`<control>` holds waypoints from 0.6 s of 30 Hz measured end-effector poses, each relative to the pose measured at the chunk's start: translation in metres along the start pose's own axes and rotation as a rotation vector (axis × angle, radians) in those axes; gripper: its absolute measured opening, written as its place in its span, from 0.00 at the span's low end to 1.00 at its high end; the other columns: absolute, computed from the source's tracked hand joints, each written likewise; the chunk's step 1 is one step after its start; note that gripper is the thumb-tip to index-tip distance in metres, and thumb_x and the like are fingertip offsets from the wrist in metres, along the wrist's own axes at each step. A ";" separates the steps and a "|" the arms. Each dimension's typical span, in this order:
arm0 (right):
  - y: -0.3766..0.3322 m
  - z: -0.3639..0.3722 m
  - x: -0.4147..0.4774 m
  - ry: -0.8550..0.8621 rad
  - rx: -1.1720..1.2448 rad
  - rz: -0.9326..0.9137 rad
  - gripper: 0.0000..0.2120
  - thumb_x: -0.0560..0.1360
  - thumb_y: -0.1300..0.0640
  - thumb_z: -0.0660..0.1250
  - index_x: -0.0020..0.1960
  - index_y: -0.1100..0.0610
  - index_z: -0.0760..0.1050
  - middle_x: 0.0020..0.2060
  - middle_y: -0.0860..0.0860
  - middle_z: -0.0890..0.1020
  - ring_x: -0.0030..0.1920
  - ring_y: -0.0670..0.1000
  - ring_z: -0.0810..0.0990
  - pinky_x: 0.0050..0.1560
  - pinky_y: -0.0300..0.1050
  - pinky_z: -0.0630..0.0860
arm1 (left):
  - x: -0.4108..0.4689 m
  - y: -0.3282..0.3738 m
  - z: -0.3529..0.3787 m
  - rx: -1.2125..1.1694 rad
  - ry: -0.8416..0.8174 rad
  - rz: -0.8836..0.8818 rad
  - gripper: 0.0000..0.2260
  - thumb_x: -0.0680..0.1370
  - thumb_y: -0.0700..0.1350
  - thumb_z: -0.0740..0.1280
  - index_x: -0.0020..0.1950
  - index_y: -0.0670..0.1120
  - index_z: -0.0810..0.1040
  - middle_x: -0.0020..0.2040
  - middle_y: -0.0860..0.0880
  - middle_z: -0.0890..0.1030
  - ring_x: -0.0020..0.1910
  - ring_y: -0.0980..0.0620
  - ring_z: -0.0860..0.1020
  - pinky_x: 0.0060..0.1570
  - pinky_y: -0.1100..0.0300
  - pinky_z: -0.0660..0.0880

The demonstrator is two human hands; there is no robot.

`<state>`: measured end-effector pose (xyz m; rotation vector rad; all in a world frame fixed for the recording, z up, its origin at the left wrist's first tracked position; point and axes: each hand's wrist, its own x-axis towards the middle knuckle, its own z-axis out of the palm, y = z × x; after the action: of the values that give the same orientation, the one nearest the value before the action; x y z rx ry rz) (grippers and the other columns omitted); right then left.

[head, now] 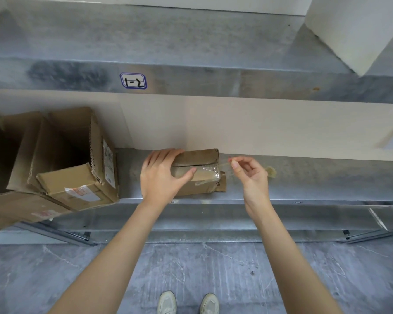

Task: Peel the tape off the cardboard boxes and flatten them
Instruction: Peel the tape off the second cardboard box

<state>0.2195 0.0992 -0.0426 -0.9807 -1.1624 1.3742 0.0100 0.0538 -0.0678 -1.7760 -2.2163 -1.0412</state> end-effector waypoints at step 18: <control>0.000 -0.019 0.000 -0.150 -0.423 0.043 0.14 0.69 0.61 0.77 0.53 0.54 0.80 0.48 0.45 0.83 0.45 0.41 0.80 0.51 0.35 0.77 | 0.007 -0.001 0.001 0.003 -0.012 -0.001 0.20 0.71 0.63 0.72 0.57 0.54 0.81 0.53 0.55 0.83 0.55 0.51 0.79 0.60 0.57 0.68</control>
<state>0.2378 0.1018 -0.0466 -1.2178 -1.5951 1.2777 0.0074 0.0599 -0.0653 -1.7848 -2.2240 -1.0302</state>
